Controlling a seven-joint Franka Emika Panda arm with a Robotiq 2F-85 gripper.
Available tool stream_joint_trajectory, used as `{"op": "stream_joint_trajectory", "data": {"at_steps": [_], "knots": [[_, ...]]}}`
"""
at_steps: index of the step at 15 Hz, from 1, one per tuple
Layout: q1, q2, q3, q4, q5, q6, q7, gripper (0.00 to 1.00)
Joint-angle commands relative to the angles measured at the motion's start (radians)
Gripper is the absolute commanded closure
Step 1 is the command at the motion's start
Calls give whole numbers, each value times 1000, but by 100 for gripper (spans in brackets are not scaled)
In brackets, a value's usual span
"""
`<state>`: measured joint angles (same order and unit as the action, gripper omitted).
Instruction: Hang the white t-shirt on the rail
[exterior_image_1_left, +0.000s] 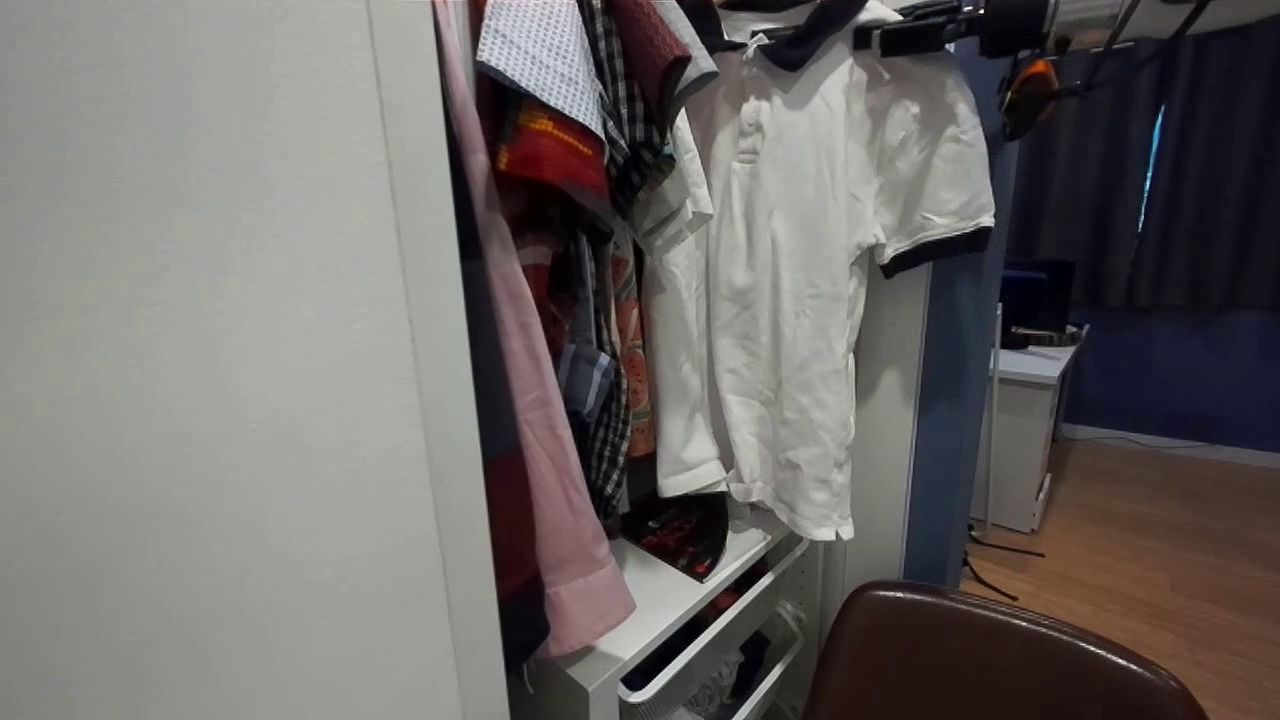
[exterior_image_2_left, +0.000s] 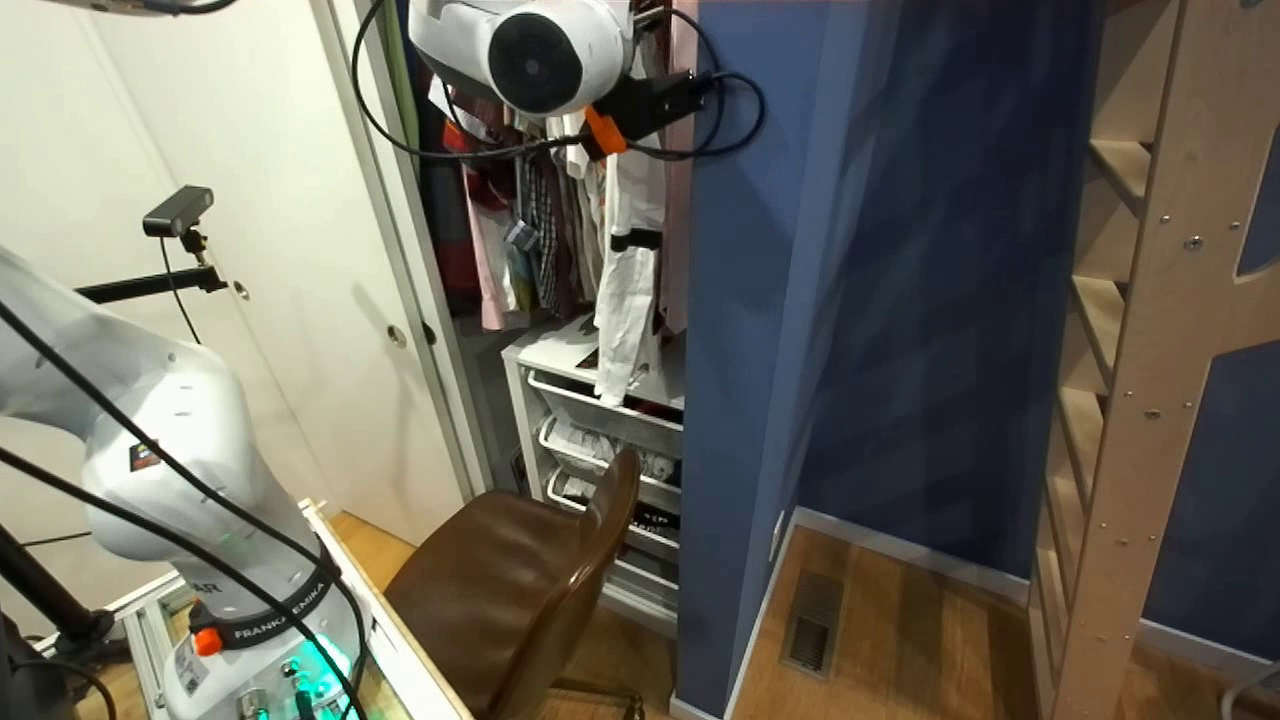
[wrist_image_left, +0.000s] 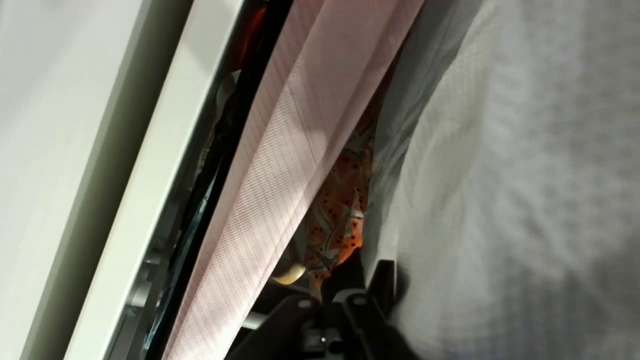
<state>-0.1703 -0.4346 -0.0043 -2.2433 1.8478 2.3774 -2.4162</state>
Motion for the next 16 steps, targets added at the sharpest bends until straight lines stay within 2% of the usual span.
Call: {"op": "stream_joint_trajectory", "data": {"at_steps": [1,5,6,8,15,16], "knots": [[34,28,55,118,146,57,-140,96],[28,36,104,163,258,113,-274,96],[10,-2,69,61,182,127,-183,84],[14,-1,86,84,212,134,-223,84],[18,3,96,102,217,135,-229,84],[18,3,95,102,217,135,-229,96]]}}
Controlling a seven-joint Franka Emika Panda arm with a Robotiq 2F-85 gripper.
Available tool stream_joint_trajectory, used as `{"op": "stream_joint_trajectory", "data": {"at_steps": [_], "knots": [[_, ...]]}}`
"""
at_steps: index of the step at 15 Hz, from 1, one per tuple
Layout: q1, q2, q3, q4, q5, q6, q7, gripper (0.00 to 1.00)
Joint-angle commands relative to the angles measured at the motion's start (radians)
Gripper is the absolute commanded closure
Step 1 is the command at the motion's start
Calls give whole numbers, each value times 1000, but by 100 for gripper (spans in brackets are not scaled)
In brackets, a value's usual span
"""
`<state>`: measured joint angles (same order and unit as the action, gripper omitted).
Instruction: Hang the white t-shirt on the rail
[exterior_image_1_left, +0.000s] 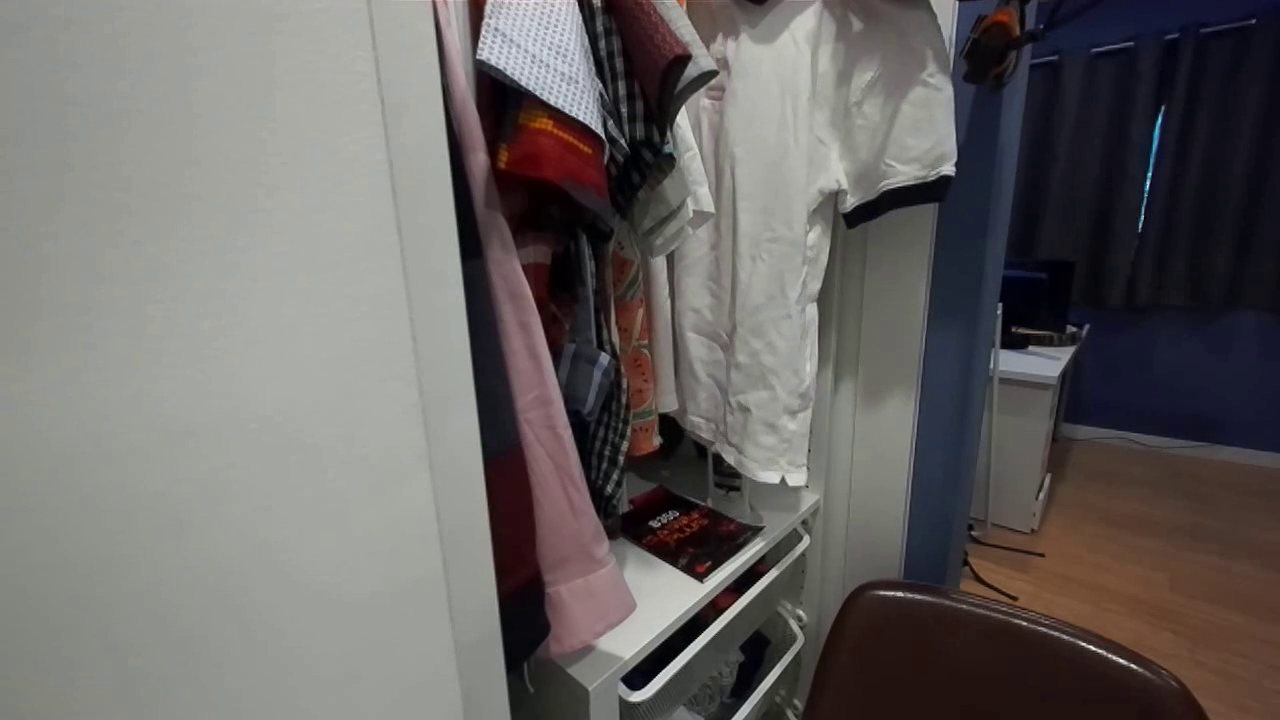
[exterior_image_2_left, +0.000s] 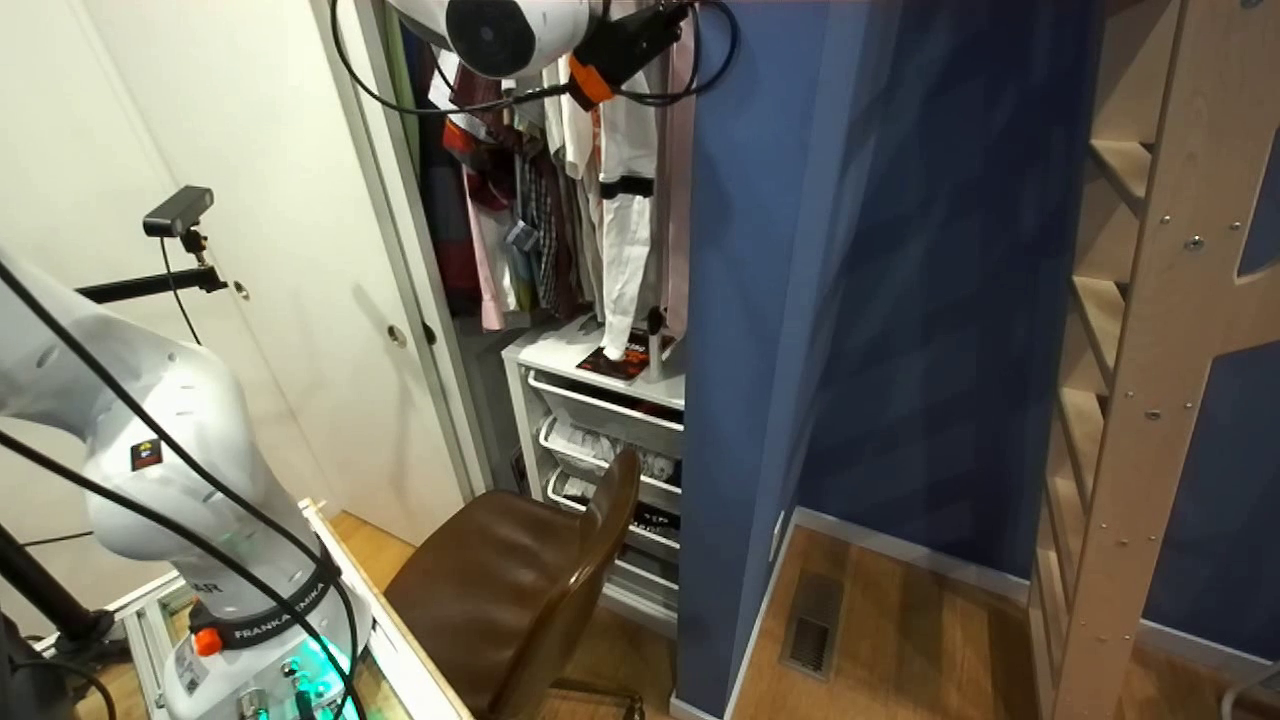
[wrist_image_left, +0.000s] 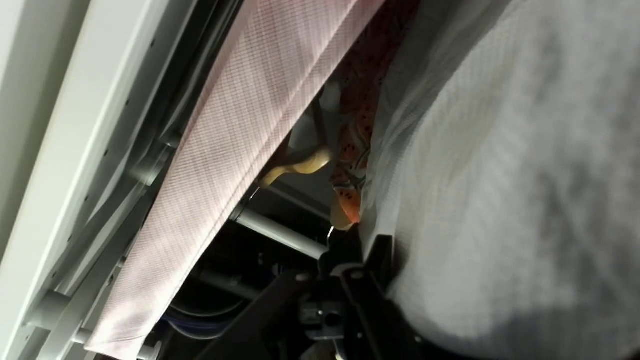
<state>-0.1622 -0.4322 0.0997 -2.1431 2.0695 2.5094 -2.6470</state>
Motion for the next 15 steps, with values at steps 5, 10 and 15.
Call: {"op": "stream_joint_trajectory", "data": {"at_steps": [5,10,15], "knots": [[-4,-31,59,22,76,208,-23,96],[-15,-55,100,49,199,274,-63,96],[-28,-40,154,116,312,278,-120,96]]}}
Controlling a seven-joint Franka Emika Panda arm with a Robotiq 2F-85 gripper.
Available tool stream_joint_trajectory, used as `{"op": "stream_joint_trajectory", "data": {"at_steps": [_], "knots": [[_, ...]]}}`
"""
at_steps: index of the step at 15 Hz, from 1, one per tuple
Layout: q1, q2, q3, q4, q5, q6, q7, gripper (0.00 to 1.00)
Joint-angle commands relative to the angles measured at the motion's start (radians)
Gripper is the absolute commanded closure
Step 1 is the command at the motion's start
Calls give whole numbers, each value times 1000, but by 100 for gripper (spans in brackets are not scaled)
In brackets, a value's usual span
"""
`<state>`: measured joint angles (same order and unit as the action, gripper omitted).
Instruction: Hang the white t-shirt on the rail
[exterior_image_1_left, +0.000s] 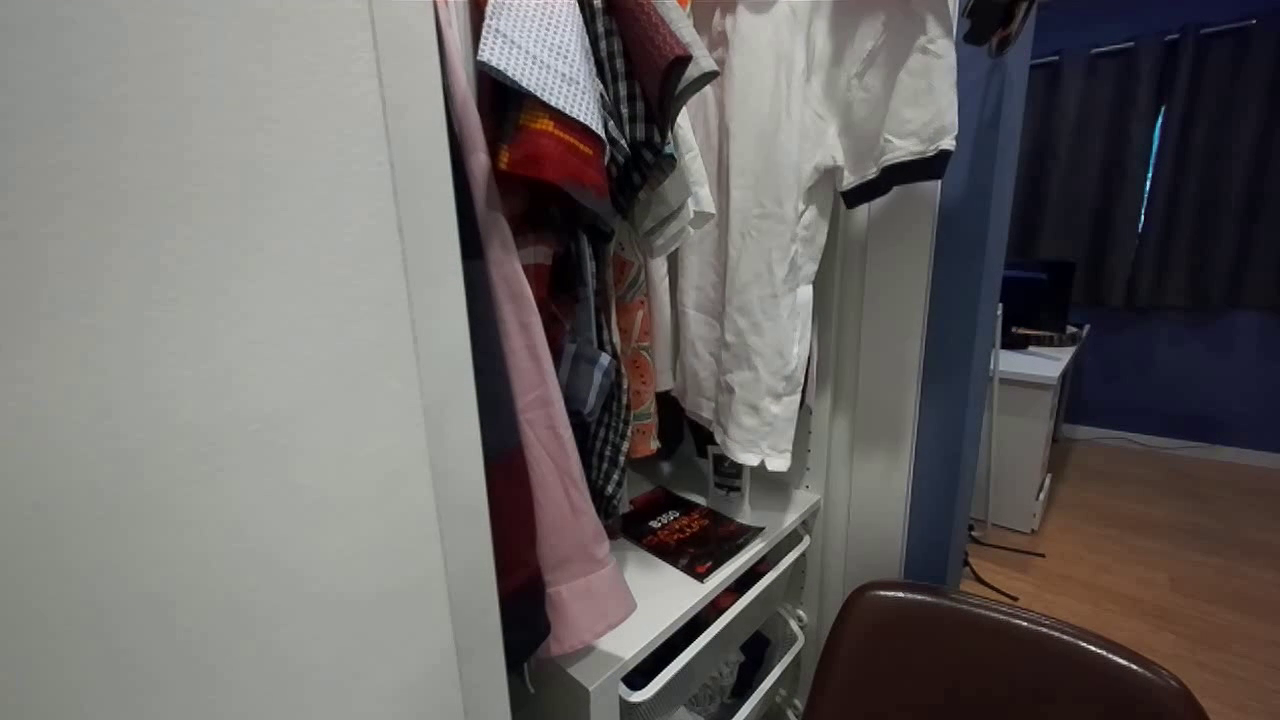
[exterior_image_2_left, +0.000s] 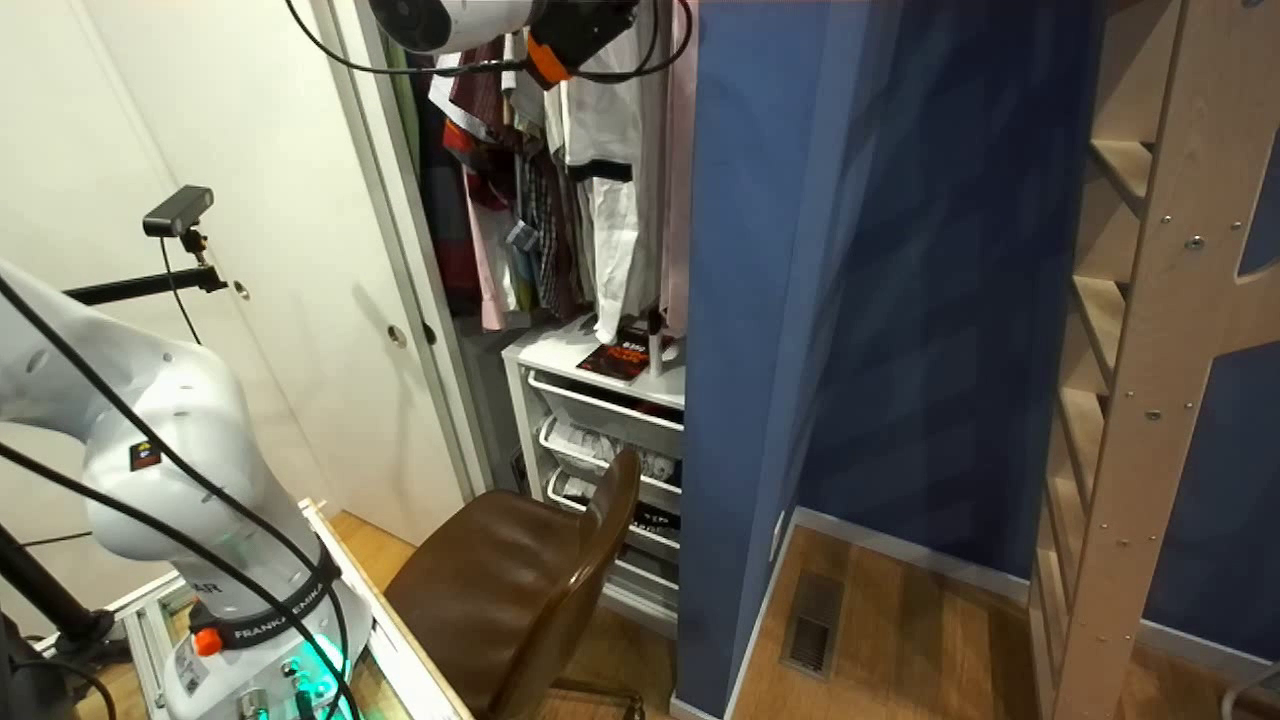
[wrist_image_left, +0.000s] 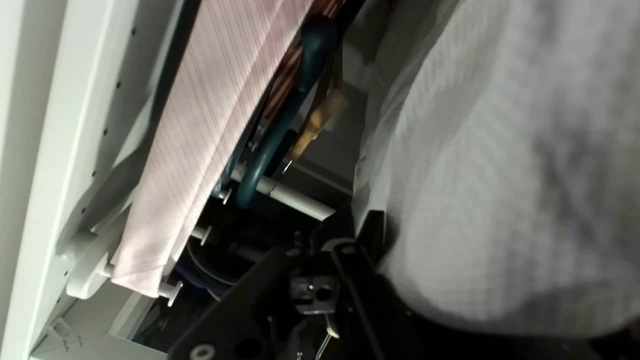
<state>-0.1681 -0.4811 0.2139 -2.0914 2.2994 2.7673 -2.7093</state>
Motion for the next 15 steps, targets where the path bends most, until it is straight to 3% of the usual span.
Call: {"op": "stream_joint_trajectory", "data": {"at_steps": [1,5,11,12,13,15], "knots": [[-25,16,52,75,93,21,-63,96],[-100,45,146,125,93,29,-48,96],[-334,127,348,258,104,50,-51,96],[-262,81,281,159,52,22,-3,96],[-280,91,297,167,50,23,3,84],[-275,96,295,155,49,23,3,84]]}}
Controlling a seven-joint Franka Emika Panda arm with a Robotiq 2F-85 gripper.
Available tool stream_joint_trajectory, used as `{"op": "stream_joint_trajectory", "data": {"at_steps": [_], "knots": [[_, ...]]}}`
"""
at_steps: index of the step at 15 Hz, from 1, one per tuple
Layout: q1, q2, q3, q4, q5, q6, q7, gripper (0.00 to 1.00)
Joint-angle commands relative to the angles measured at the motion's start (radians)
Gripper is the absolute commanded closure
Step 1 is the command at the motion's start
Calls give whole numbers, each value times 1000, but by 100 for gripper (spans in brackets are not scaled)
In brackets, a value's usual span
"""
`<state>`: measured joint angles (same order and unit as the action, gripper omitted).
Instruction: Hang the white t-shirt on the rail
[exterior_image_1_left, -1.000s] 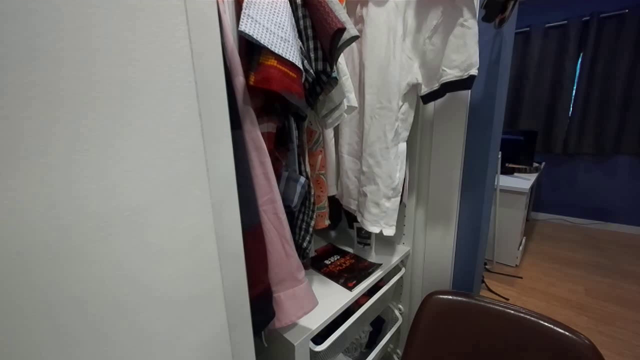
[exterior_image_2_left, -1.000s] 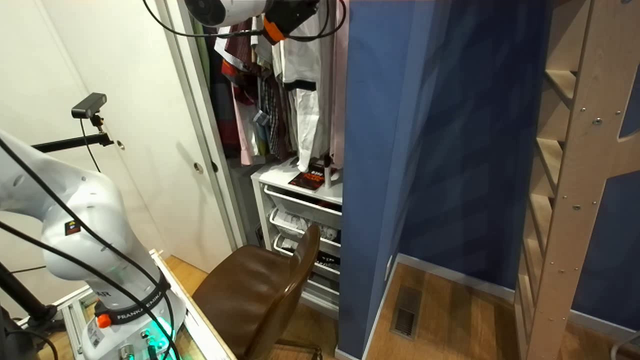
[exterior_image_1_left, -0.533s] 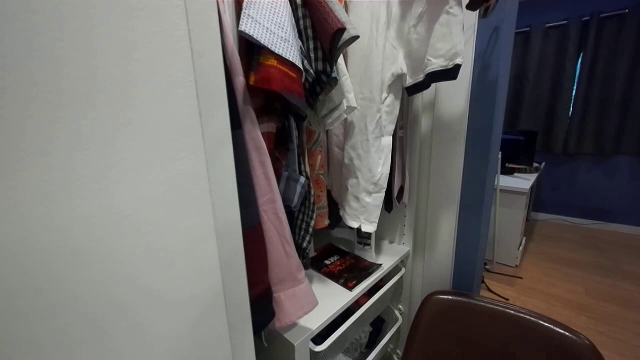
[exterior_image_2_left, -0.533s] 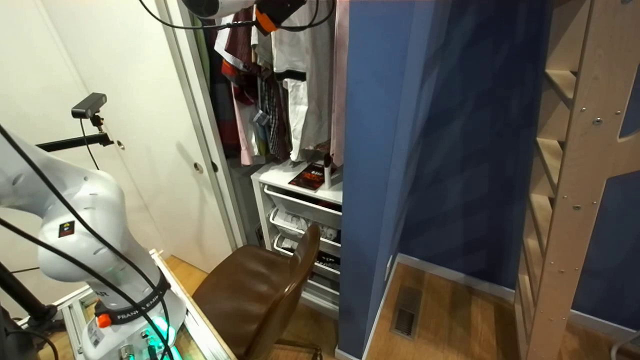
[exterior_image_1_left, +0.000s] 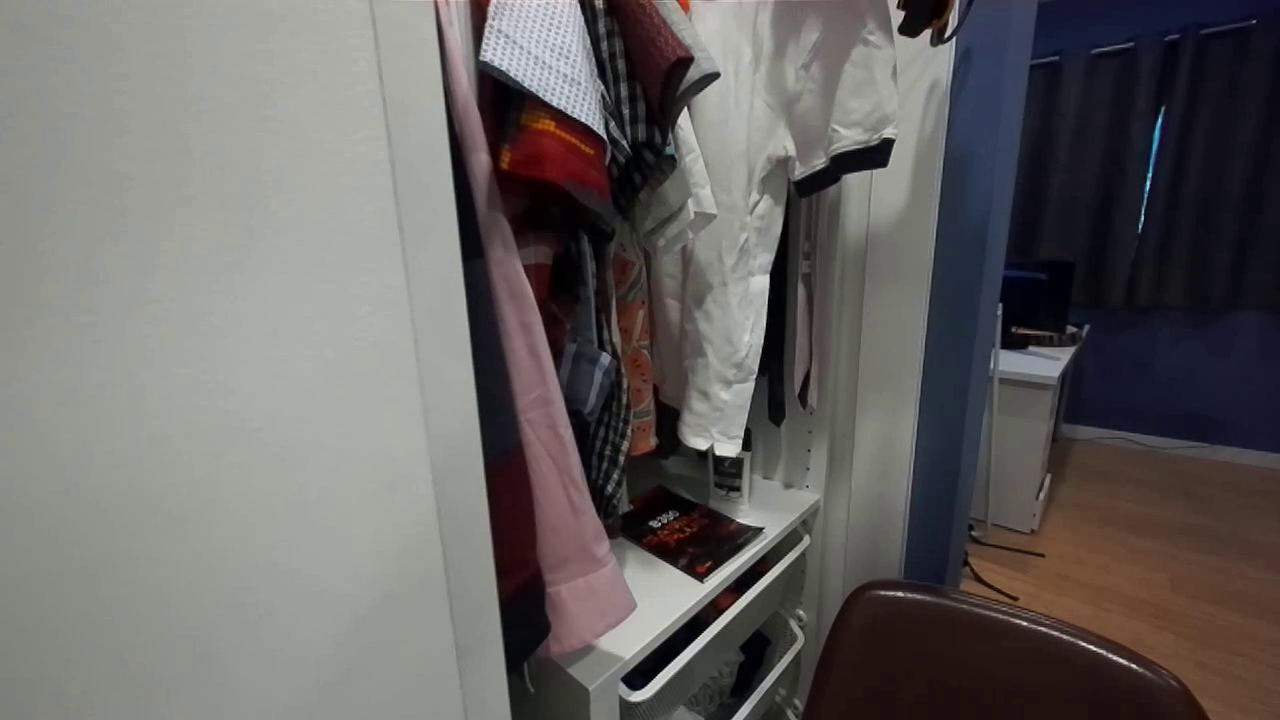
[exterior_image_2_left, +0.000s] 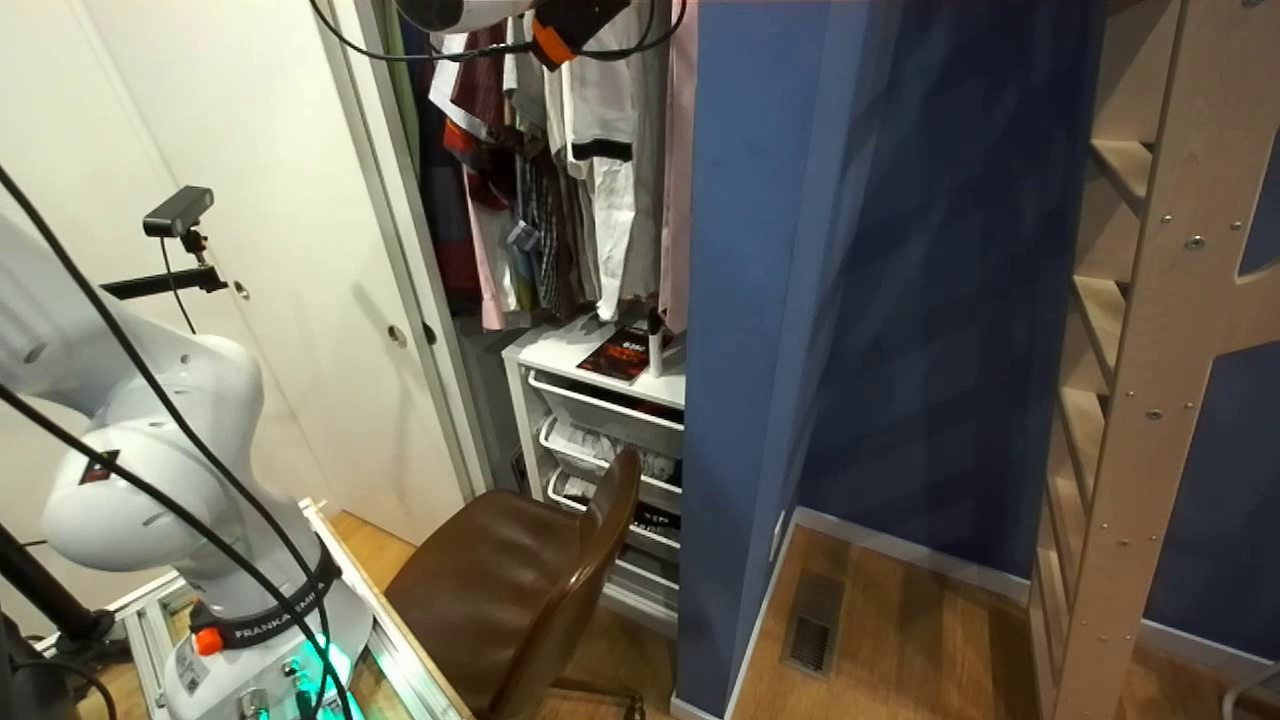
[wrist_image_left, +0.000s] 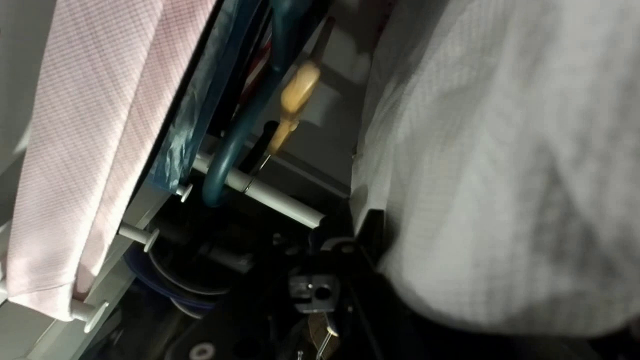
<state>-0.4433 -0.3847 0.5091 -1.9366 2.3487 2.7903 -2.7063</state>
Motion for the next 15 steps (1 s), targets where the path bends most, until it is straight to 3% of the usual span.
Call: {"op": "stream_joint_trajectory", "data": {"at_steps": [1,6,7,10,13,15], "knots": [[1,0,-1,-2,0,0,0,84],[1,-1,-1,-2,0,0,0,84],[-10,14,12,17,24,0,-27,96],[-45,69,69,78,57,1,-71,96],[-156,96,181,140,36,2,-48,96],[-279,100,279,191,34,-2,-48,96]]}}
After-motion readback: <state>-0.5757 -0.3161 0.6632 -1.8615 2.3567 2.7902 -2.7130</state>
